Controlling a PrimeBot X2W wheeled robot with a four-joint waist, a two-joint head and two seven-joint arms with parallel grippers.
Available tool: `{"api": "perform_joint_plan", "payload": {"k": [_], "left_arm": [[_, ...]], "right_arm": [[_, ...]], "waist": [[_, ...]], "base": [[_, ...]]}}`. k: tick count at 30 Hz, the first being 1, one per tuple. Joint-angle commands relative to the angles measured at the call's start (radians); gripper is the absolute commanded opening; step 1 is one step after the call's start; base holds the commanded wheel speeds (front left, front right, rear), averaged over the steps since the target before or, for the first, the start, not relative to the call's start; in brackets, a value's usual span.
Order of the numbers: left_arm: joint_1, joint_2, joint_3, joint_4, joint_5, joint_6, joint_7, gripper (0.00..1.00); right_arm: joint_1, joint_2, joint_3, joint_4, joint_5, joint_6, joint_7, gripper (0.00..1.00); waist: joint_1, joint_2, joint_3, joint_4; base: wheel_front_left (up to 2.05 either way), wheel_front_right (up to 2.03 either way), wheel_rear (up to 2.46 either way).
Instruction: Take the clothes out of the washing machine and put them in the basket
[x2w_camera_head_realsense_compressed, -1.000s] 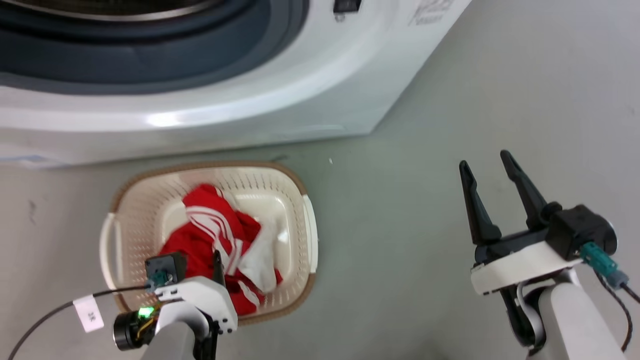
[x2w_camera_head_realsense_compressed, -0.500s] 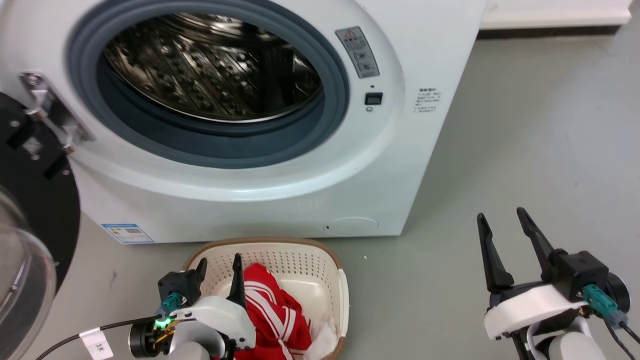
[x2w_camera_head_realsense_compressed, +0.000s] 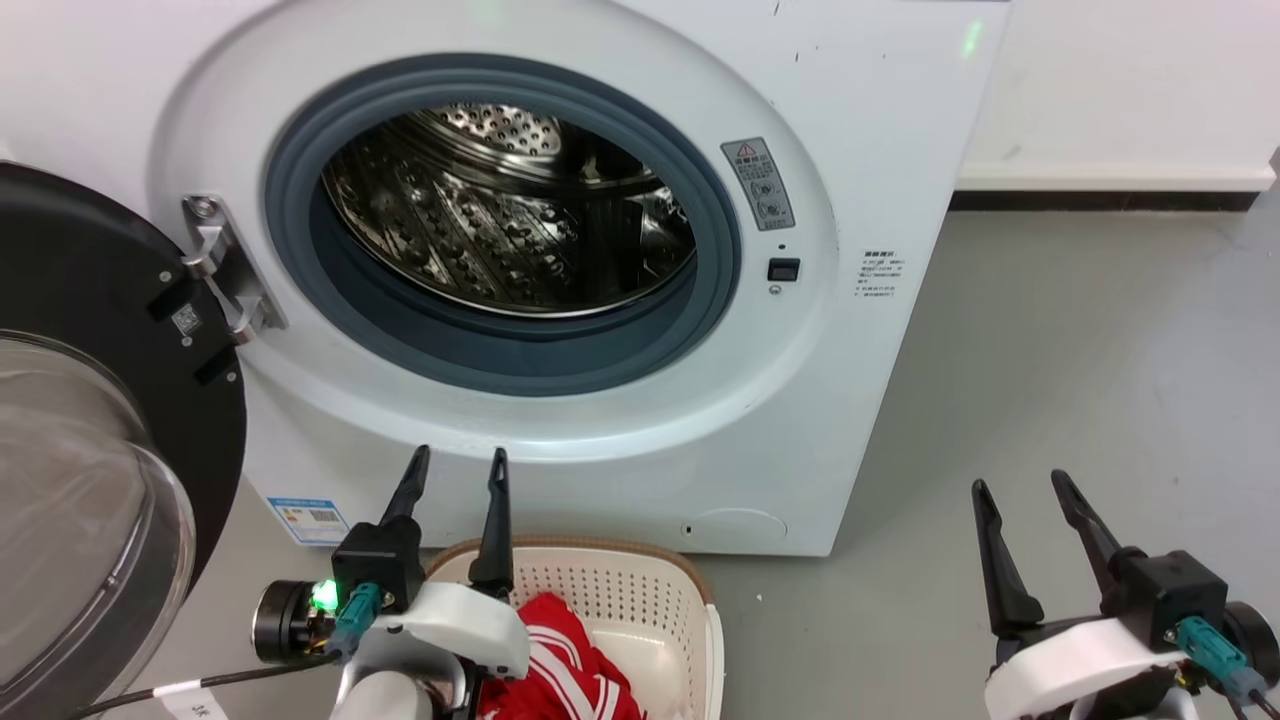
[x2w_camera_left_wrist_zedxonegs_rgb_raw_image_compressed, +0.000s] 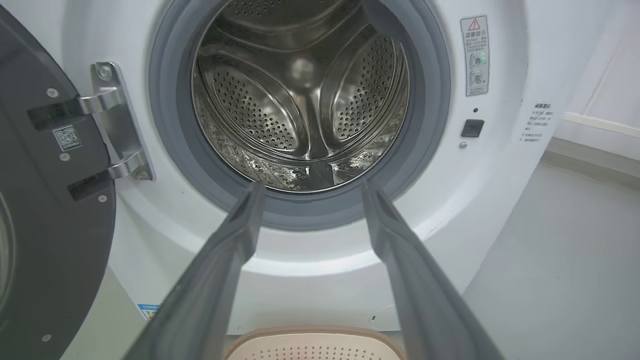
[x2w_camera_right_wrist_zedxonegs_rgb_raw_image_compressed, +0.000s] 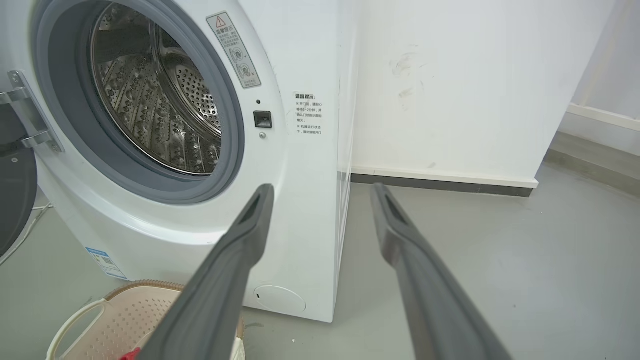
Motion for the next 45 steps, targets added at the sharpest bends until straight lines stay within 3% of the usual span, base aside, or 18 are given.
{"api": "perform_joint_plan", "payload": {"k": [1, 10, 20, 36, 37, 45], "left_arm": [[0.016, 0.015, -0.006, -0.023, 0.015, -0.003, -0.002, 1.0], [0.088, 0.074, -0.01, -0.124, 0.047, 0.015, 0.023, 1.0], [0.178, 0.084, -0.006, -0.183, 0.022, 0.03, 0.066, 1.0], [0.188, 0.092, -0.007, -0.191, -0.007, 0.033, 0.079, 1.0], [0.179, 0.088, -0.006, -0.185, -0.005, 0.029, 0.08, 0.0], [0.172, 0.076, 0.021, -0.147, -0.133, 0.011, 0.112, 0.0]], "right_arm": [[0.021, 0.005, -0.002, -0.011, -0.005, -0.001, 0.003, 1.0], [0.074, 0.006, 0.001, -0.041, 0.001, -0.001, 0.02, 1.0], [0.122, 0.006, -0.004, -0.056, 0.017, -0.001, 0.037, 1.0], [0.133, 0.006, 0.005, -0.066, 0.025, -0.001, 0.037, 1.0], [0.12, 0.002, 0.006, -0.057, 0.022, 0.0, 0.038, 0.0], [0.106, -0.003, 0.005, -0.02, 0.167, 0.0, 0.053, 0.0]], "waist": [[0.0002, 0.0, -0.02, 0.007], [0.0002, 0.0, -0.065, 0.007], [0.0002, 0.0, -0.096, -0.001], [0.0002, 0.0, -0.09, -0.002], [0.0003, 0.0, -0.09, -0.002], [0.0003, 0.0, -0.086, -0.003]], "base": [[0.0, 0.0, 0.0], [0.0, 0.0, 0.0], [0.0, 0.0, 0.0], [0.0, 0.0, 0.0], [0.0, 0.0, 0.0], [0.0, 0.0, 0.0]]}}
